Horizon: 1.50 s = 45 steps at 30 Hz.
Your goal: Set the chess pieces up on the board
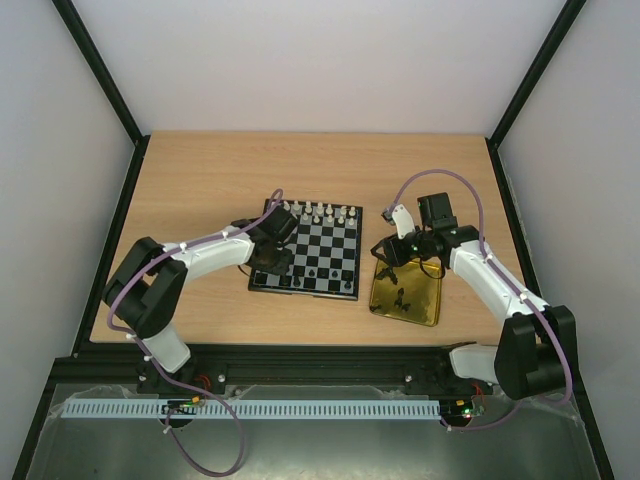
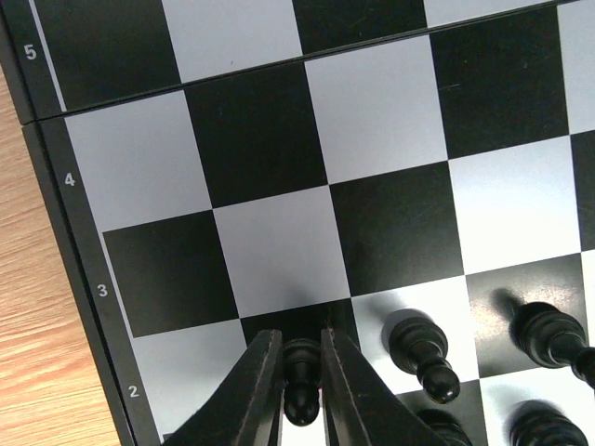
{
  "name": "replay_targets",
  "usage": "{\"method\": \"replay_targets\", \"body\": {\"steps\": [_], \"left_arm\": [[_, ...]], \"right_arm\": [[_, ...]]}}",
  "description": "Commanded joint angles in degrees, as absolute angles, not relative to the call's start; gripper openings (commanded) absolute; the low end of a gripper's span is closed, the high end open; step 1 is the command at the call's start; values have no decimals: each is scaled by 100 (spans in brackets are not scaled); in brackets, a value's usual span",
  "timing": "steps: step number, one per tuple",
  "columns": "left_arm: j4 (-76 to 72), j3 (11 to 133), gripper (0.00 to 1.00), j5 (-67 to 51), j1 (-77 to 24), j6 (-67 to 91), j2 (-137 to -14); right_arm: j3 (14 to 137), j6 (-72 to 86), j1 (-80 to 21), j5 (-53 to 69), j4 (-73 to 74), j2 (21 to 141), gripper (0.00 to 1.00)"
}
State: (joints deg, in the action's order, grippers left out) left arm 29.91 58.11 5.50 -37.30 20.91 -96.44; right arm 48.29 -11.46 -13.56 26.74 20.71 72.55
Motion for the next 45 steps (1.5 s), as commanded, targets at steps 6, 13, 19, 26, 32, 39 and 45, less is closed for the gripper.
{"method": "replay_targets", "body": {"steps": [6, 13, 19, 26, 32, 39, 45], "left_arm": [[3388, 6202, 29, 589, -3705, 2048, -9532], [3876, 7135, 42, 604, -3674, 1697, -9141], [2516, 7596, 29, -1240, -3674, 846, -8682], [862, 6893, 85, -2078, -3683, 1086, -8301], [1057, 6684, 99, -1335, -3718, 1103, -8363], [735, 6115, 99, -804, -3762, 937, -7791], [765, 6045, 99, -235, -3762, 1026, -7659]], "right_arm": [[4841, -1205, -1339, 2827, 2262, 7322, 42], [5047, -1408, -1342, 2620, 2427, 7199, 43], [5306, -2120, -1341, 2198, 3009, 7198, 43], [5133, -2820, -1338, 1354, 3660, 7165, 40], [4804, -3068, -1337, 903, 4026, 7468, 39], [4363, -3198, -1337, 557, 3793, 7893, 39], [4454, -3090, -1341, 675, 3769, 8296, 35]]}}
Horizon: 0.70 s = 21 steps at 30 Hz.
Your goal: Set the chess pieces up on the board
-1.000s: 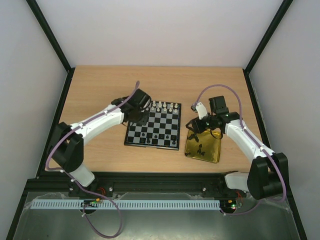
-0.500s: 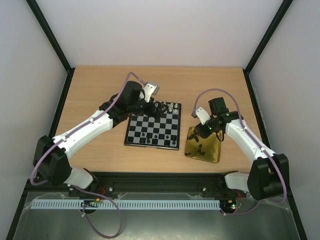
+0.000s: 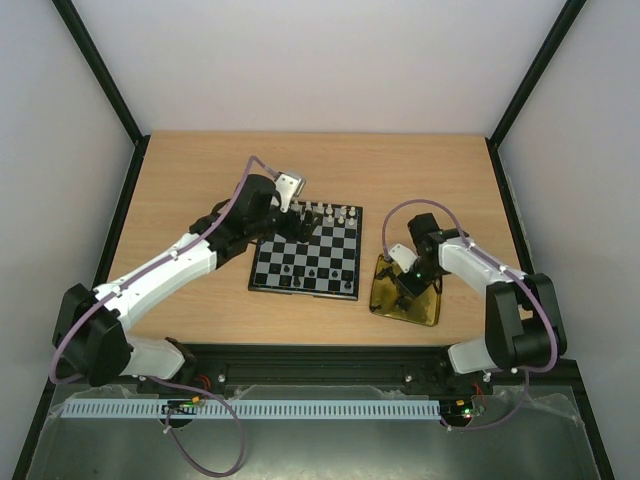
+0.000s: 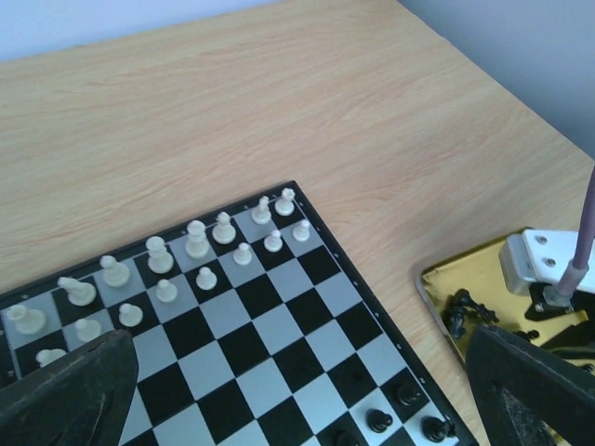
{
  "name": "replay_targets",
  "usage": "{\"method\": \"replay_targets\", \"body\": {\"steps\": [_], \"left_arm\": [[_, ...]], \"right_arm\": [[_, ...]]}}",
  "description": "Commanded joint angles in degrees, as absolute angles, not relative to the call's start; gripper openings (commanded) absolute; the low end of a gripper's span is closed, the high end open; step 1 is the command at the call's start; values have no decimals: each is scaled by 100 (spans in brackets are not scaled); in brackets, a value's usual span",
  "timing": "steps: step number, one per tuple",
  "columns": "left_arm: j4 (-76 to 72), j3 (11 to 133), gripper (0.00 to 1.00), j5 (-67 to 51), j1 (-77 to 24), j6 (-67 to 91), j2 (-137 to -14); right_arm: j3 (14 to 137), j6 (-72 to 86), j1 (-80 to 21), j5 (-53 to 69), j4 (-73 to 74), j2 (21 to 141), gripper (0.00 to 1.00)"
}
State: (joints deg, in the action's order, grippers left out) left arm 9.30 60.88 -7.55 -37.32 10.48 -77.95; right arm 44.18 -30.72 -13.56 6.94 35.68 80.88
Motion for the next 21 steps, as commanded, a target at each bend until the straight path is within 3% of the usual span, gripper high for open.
{"method": "replay_targets", "body": {"steps": [1, 8, 21], "left_arm": [[877, 6092, 99, -214, -3762, 1020, -7701], [1196, 6301, 99, 247, -3762, 1057, -7701], [1072, 6155, 99, 1476, -3688, 1391, -7392]], "right_arm": [[4456, -3081, -1342, 677, 3747, 8348, 35], [4515, -2962, -1338, 713, 3578, 8595, 22], [4761, -2815, -1336, 872, 3648, 8683, 20]]}}
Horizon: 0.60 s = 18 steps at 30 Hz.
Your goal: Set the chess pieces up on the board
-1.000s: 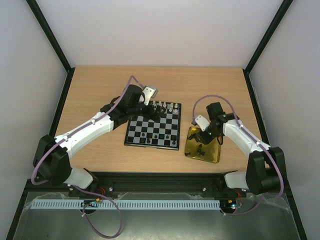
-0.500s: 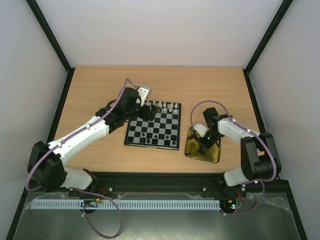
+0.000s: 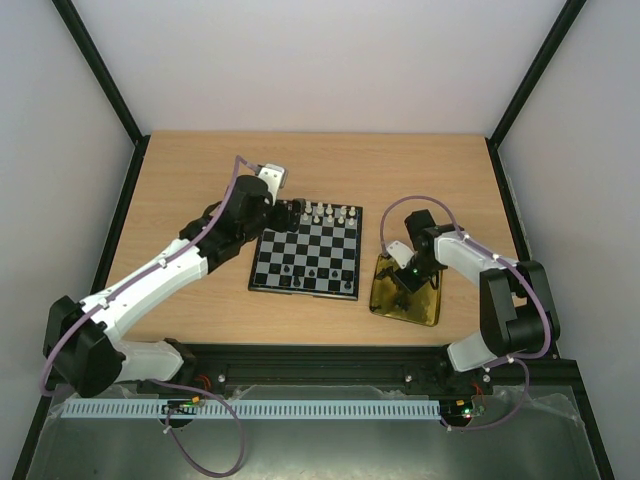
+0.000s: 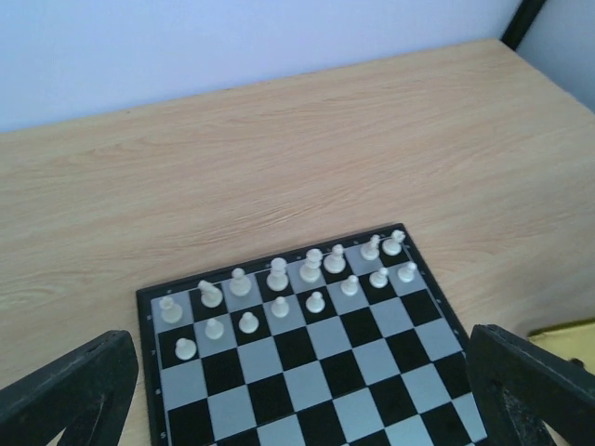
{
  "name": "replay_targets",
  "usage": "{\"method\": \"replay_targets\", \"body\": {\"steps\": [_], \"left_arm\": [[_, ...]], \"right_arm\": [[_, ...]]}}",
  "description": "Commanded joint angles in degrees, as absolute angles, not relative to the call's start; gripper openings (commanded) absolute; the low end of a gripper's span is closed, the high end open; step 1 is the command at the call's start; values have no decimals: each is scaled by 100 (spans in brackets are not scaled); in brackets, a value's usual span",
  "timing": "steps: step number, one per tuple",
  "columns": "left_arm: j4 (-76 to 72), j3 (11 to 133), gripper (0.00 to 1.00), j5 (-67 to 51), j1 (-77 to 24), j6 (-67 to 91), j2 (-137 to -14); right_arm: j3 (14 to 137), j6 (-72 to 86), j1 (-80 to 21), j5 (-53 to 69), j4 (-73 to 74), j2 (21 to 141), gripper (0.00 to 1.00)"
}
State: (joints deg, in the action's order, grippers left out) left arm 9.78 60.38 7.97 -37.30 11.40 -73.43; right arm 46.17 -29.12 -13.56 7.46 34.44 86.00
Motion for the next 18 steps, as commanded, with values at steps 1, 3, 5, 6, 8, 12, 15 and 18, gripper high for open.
{"method": "replay_targets", "body": {"steps": [1, 3, 5, 6, 8, 12, 15, 18], "left_arm": [[1077, 6149, 99, 1476, -3678, 1392, -7396], [1119, 6146, 99, 1006, -3631, 1200, -7326], [811, 5978, 99, 864, -3622, 1214, -7138], [707, 5880, 99, 922, -3621, 1201, -7052], [623, 5811, 99, 1062, -3621, 1172, -6958], [662, 5877, 99, 757, -3621, 1124, -6909], [610, 5850, 99, 456, -3612, 1051, -6790], [591, 5818, 99, 555, -3615, 1050, -6785]], "right_arm": [[4769, -2805, -1340, 868, 3654, 8684, 19], [4780, -2802, -1339, 878, 3687, 8669, 15], [4802, -2795, -1343, 891, 3744, 8644, 10], [4820, -2795, -1338, 888, 3783, 8618, 7], [4843, -2795, -1341, 905, 3856, 8557, 5], [5027, -2764, -1338, 994, 4044, 8454, 3], [5375, -2703, -1338, 1291, 4319, 8355, 3], [5754, -2651, -1348, 1576, 4481, 8296, 4]]}}
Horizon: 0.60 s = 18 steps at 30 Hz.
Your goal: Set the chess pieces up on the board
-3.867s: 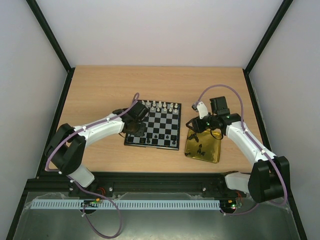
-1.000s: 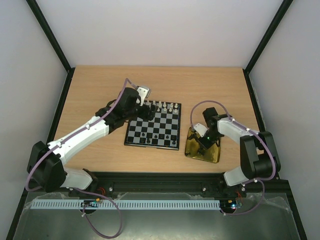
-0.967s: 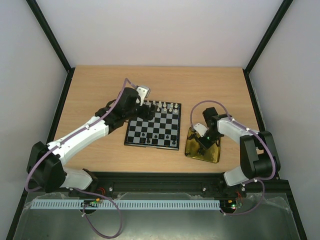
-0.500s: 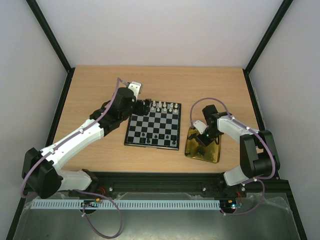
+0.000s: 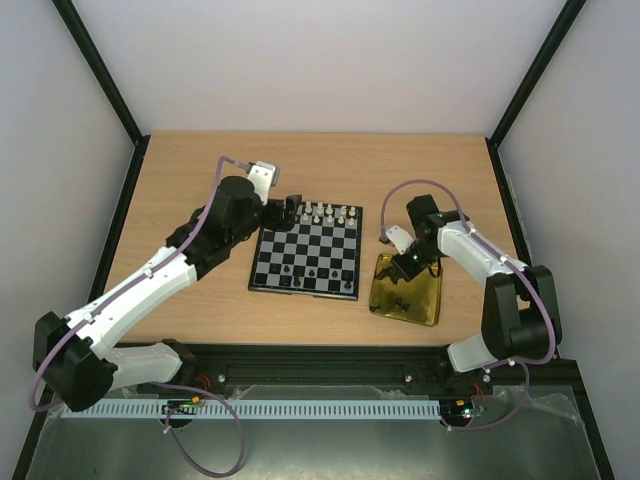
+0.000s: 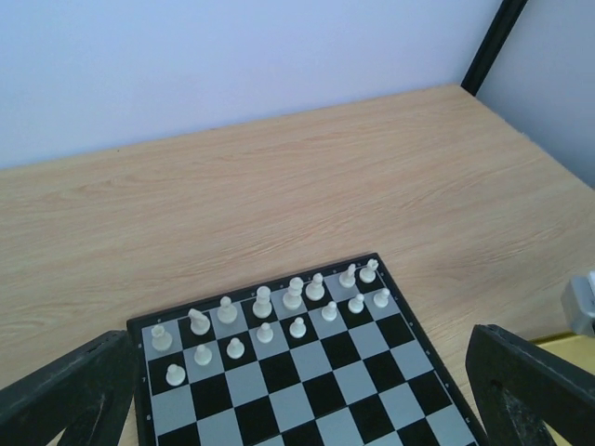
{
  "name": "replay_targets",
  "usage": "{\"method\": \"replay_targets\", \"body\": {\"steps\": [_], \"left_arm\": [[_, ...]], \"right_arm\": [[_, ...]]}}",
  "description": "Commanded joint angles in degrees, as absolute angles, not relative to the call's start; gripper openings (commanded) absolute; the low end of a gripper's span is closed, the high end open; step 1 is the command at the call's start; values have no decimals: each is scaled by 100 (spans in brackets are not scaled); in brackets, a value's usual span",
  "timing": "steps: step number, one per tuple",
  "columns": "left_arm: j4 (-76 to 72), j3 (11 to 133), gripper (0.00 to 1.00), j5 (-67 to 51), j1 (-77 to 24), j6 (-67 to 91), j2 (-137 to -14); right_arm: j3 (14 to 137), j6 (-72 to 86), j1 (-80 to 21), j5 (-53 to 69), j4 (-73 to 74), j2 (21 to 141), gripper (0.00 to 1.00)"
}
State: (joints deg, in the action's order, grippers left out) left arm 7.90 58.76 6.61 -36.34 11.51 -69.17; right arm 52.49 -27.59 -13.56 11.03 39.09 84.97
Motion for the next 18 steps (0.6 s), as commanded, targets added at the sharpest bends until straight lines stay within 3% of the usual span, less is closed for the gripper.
{"method": "replay_targets", "body": {"steps": [1, 6, 14, 18], "left_arm": [[634, 5850, 99, 582, -3617, 1043, -6807], [463, 5732, 99, -26, -3563, 910, -6649], [30, 5352, 99, 869, -3491, 1121, -6156], [-29, 5191, 99, 2103, -3430, 1607, -6072]], "right_arm": [[5955, -2632, -1364, 1619, 4494, 8308, 4], [6653, -2435, -1783, 1587, 4386, 8637, 4], [7744, -2021, -2662, 1437, 4135, 9849, 4], [8182, -1894, -3001, 1327, 4060, 10444, 4]]}}
